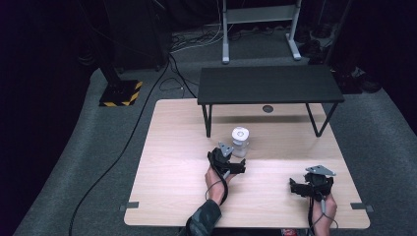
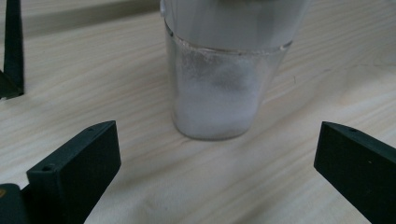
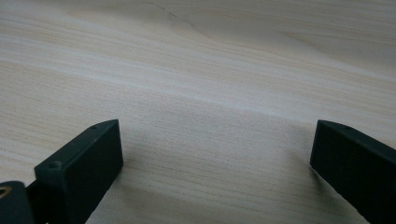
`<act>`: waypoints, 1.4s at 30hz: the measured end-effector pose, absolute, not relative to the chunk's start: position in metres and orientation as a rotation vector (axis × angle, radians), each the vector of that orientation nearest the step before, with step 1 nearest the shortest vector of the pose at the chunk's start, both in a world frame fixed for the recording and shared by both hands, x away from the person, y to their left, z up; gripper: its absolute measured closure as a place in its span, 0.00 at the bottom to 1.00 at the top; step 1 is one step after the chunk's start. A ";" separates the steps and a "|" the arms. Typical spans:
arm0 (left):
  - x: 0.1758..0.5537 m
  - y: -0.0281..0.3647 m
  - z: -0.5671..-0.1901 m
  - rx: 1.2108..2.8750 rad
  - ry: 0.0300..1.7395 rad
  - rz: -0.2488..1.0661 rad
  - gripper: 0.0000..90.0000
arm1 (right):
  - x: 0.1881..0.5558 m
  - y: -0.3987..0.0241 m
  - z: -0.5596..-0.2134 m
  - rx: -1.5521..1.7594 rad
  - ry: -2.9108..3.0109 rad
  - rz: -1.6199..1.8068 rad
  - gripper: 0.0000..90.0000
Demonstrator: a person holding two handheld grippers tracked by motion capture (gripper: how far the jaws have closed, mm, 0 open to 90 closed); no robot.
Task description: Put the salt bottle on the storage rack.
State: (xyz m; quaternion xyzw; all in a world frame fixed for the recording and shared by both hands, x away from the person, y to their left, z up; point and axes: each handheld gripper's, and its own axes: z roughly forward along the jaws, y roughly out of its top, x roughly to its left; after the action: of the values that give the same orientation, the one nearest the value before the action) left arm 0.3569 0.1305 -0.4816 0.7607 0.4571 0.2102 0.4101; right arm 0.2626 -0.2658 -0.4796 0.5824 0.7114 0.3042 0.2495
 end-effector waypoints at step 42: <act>0.389 0.093 -0.491 1.862 1.065 0.675 0.32 | 0.262 -0.266 -0.480 1.578 1.943 0.831 0.01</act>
State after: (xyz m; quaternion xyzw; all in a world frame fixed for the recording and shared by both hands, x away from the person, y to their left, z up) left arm 0.3885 0.0931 -0.4910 0.7469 0.4270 0.2708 0.4318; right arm 0.2623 -0.2660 -0.4798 0.5794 0.7134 0.3053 0.2494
